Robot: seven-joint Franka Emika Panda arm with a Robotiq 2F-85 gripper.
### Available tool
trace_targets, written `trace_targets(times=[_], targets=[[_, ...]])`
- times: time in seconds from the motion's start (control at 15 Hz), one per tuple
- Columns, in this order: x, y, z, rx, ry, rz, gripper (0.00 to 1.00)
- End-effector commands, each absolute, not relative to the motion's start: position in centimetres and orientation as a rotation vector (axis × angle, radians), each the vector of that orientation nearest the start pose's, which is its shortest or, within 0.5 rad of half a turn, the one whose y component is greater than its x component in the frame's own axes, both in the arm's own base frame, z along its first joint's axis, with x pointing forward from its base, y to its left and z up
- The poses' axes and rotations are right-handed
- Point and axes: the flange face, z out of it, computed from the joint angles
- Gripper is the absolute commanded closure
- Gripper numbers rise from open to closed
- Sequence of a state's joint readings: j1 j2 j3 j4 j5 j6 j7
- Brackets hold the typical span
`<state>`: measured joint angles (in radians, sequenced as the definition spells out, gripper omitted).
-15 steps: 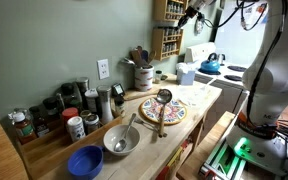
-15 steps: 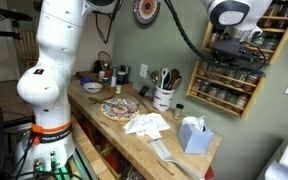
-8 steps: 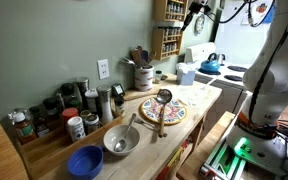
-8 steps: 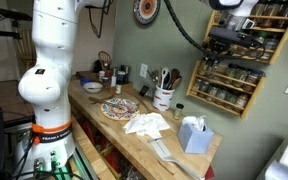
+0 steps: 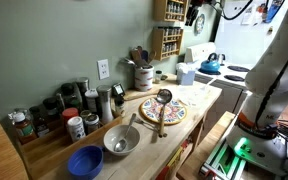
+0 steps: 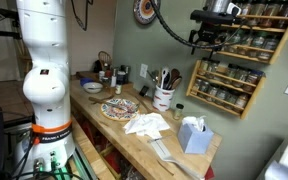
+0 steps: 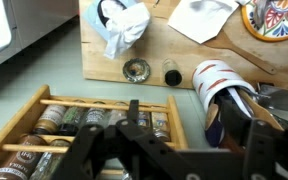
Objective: Pick up two jars from the right side of the counter and put them on the second bottom shelf
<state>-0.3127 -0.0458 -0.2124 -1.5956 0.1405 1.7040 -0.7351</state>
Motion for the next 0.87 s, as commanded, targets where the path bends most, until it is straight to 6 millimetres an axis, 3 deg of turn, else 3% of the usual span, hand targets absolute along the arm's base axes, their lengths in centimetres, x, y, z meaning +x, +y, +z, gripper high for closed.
trace_targets(times=[0.0,0.2,0.4,0.47,0.53,0.8], targets=[[46.6,-22.6,65.2,-3.075,-0.144,-0.250,0.00],[46.1,-19.0,65.1,-3.083,-0.017,-0.205,0.00],[45.4,-16.2,65.0,-3.009,-0.085,-0.244,0.00],[45.5,-15.9,65.3,-2.989,-0.155,-0.336,0.00],[46.9,-16.6,65.5,-3.029,-0.107,-0.256,0.00],[46.2,-16.0,65.8,-3.010,-0.139,-0.309,0.00]])
